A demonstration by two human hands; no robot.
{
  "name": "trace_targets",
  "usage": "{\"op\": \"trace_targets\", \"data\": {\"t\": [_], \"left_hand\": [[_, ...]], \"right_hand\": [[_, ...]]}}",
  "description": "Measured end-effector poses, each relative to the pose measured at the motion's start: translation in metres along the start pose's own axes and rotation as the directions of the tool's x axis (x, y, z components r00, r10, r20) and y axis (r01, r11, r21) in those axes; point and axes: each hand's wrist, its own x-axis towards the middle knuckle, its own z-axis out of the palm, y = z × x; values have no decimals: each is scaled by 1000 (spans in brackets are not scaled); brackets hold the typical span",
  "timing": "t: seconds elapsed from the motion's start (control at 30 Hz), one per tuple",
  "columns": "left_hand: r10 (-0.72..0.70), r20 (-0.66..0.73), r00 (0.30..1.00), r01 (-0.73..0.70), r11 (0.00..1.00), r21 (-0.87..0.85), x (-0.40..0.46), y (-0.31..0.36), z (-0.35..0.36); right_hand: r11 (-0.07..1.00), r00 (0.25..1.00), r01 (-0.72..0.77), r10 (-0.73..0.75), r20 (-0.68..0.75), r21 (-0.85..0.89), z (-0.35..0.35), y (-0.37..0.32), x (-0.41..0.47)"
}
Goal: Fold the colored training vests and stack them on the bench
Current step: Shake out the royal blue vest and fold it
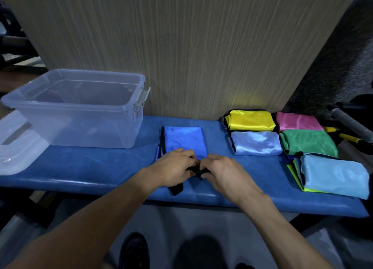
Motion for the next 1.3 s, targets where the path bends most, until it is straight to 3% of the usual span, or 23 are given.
{"op": "trace_targets", "data": {"t": [0.1, 0.27, 0.47, 0.6, 0.67, 0.9, 1.03, 1.13, 1.17, 1.23, 1.3], "left_hand": [[35, 61, 998, -26, 989, -148, -4, -13, -7], [71, 199, 977, -72, 997, -3, -7, -17, -3], [56, 208, 976, -52, 998, -25, -10, -20, 0], [10, 169, 986, 33, 968, -248, -12, -28, -15], [17, 118, 993, 15, 964, -264, -17, -41, -27], [-76, -20, 997, 68, 965, -254, -26, -54, -35], [-147, -36, 989, 131, 953, -272, -36, -55, -37], [-283, -145, 948, 218, 910, -352, -56, -53, -46], [-345, -129, 930, 285, 895, -343, -64, -53, -49], [-444, 37, 895, 437, 857, -273, -81, -49, -50], [-470, 134, 872, 488, 855, -177, -90, -40, -42]], "right_hand": [[993, 999, -8, 3, 39, 119, -5, 9, 5], [937, 979, -181, 144, 142, 299, -14, 27, 28], [842, 907, -413, 343, 245, 346, 15, 27, 64], [781, 855, -517, 452, 254, 351, 29, 26, 71], [757, 843, -537, 494, 211, 372, 32, 27, 71], [912, 929, -366, 370, 15, 187, 40, 17, 64], [972, 972, -233, 233, -5, 9, 38, 6, 53], [987, 988, -151, 152, 17, -56, 32, 3, 44], [990, 992, -123, 125, 28, -65, 31, 3, 41], [993, 995, -78, 84, 57, -93, 30, 0, 35], [990, 994, -54, 66, 92, -132, 30, -8, 29]]}}
